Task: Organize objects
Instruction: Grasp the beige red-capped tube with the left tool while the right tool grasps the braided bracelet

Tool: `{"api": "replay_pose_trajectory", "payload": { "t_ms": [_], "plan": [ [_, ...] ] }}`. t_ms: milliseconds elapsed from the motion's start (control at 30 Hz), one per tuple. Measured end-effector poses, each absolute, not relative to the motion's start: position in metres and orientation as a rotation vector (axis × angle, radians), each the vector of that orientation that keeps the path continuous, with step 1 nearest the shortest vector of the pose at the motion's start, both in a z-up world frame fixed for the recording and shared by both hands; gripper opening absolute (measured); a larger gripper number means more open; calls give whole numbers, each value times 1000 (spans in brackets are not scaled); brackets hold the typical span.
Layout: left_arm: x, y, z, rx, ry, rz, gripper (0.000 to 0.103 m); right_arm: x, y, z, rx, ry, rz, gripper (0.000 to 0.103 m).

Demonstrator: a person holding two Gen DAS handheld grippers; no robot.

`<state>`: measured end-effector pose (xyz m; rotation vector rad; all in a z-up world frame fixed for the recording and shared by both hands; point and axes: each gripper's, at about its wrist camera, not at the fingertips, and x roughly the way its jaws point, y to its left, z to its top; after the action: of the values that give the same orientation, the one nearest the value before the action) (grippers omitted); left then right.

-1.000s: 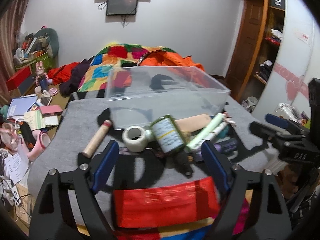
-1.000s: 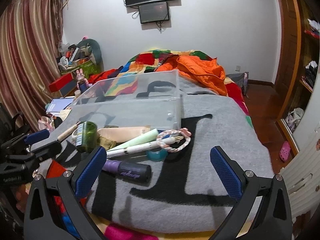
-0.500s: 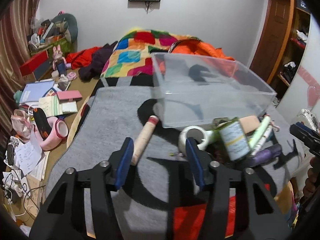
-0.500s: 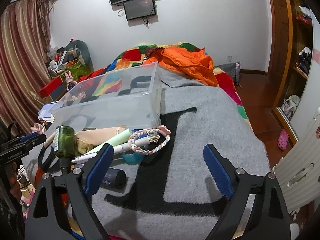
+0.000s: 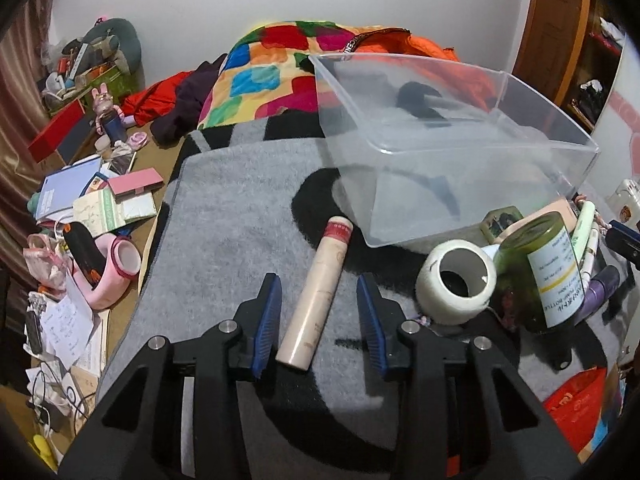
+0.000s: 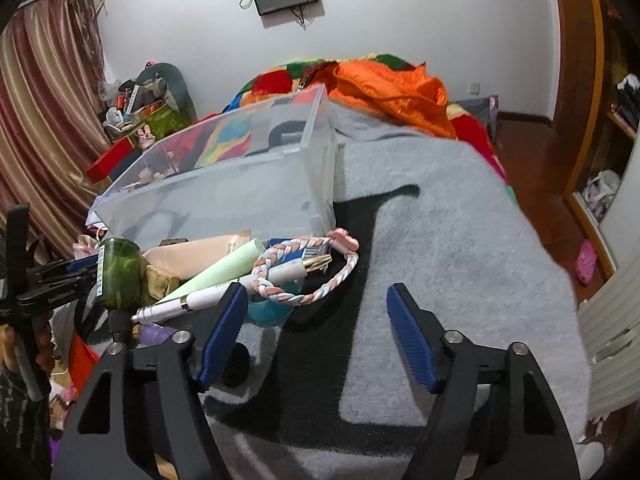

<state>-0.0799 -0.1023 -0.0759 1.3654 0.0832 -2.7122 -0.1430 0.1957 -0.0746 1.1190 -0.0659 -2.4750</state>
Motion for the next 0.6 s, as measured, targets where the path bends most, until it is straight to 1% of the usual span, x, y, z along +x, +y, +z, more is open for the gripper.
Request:
{"api": "replay_pose_trajectory", "payload": {
  "t_ms": [33,100,133,167,233,267,300,367,433,600],
  "plan": [
    [-81,-103,-76,1368,82,-2713,39,-145,196,-76,1129,-76,-2465,60],
    [-83,-103,-75,1374,83,-2718,37,-147,195,-78,1133,-76,-2463,54],
    [-85,-103,-76,1377,85,-2719,36,-147,194,-77,1130,-61,-2469,50],
    [-86,-103,-76,1378,85,-2719,33,-147,193,-77,1125,-43,-2476,44],
    [-88,-103,-76,1378,79,-2725,28,-147,190,-76,1115,-26,-2473,38],
    [-88,-102,-75,1378,75,-2726,23,-146,189,-75,1107,-14,-2471,33],
    [-89,-101,-75,1378,72,-2725,20,-146,187,-75,1103,-6,-2470,30],
    [-89,-101,-75,1372,71,-2721,14,-145,185,-74,1096,12,-2473,16],
    [-87,-102,-74,1367,75,-2717,14,-146,186,-73,1095,15,-2480,11],
    [-77,-103,-72,1345,81,-2711,14,-142,195,-68,1079,-1,-2517,8]
  ]
}}
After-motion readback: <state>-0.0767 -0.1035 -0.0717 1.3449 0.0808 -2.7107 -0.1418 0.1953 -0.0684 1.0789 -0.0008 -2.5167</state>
